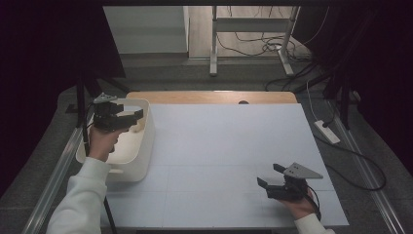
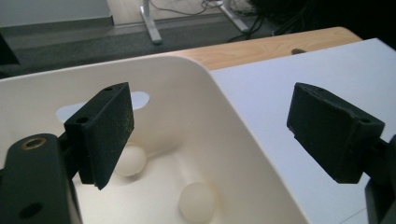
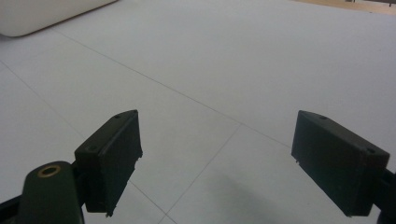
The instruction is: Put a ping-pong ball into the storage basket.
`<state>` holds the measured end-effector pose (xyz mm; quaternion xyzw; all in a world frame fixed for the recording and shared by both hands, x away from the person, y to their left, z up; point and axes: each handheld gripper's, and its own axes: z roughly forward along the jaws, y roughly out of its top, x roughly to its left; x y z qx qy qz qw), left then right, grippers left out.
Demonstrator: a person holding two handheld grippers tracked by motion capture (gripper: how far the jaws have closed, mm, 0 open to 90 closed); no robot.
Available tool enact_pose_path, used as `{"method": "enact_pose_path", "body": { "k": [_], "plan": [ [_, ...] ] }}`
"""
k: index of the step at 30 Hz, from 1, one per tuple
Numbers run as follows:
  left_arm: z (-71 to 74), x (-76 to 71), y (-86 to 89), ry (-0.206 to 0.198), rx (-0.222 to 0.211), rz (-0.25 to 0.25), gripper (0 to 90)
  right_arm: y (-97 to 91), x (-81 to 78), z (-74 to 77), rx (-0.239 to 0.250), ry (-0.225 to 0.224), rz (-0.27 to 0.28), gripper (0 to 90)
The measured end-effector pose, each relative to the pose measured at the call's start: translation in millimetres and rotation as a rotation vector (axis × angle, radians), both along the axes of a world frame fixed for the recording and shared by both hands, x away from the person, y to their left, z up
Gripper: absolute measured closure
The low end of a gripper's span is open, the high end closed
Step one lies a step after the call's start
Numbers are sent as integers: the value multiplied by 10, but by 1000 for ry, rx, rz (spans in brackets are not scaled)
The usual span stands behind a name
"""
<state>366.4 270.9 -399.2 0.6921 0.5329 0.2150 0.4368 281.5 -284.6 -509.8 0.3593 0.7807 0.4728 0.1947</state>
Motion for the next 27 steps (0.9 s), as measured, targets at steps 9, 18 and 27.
{"method": "enact_pose_path", "body": {
  "k": [9, 18, 27],
  "plan": [
    [141, -125, -158, -53, -19, -85, 159, 4, 0, 0, -1, 0, 1, 157],
    [216, -194, -387, -76, -17, -160, 158, 8, -1, 0, -6, -1, 3, 157],
    [229, -368, -825, -95, -1, -305, 160, 9, -7, 4, -3, -2, 3, 157]
  ]
}}
